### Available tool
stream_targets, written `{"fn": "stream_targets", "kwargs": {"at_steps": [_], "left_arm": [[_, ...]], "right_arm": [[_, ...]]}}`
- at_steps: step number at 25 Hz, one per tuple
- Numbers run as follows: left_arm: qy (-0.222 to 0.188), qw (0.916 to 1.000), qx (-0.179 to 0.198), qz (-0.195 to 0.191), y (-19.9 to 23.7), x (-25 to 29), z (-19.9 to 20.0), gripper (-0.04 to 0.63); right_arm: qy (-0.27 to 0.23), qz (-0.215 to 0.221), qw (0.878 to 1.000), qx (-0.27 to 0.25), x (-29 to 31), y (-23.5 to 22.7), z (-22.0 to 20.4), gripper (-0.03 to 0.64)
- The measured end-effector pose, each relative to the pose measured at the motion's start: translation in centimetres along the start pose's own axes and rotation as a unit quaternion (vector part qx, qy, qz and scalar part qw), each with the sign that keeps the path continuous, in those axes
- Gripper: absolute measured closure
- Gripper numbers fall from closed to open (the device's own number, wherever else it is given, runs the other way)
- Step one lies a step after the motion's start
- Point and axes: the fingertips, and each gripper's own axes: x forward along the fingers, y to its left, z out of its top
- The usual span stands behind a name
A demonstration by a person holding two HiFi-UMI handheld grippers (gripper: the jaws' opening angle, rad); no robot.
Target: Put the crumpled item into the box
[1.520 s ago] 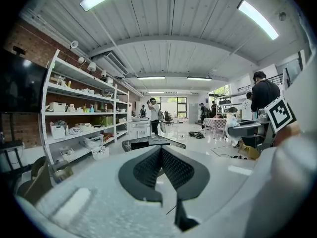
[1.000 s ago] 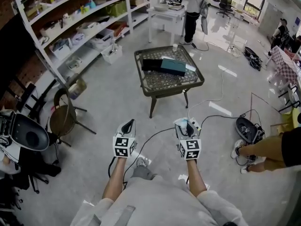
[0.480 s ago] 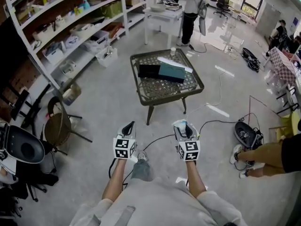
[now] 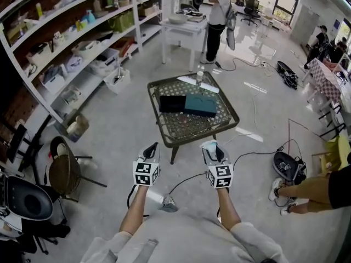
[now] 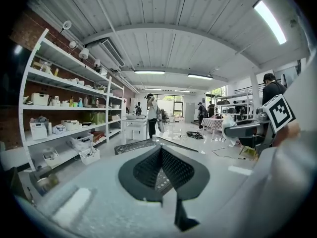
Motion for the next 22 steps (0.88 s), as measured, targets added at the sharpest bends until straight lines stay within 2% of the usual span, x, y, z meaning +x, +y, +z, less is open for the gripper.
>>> {"fn": "stream_targets", "kwargs": {"at_steps": [6, 11, 22], "left_arm": [[-0.004, 1.0000, -0.004, -0.001, 5.4, 4.6, 1.5, 0.592], [-0.007, 0.9999, -0.004, -0.008, 8.6, 7.2, 2.2, 0.592], [0.006, 0.9994, -0.015, -0.030, 9.7, 10.9, 0.7, 0.592]], "right_arm": [[-0.005, -0.001, 1.000, -0.005, 6.8, 0.0, 2.0, 0.440], [-0.003, -0.010, 1.000, -0.007, 10.4, 0.1, 2.5, 0.440], [0.020, -0.030, 0.999, -0.007, 12.2, -1.2, 0.8, 0.440]]}}
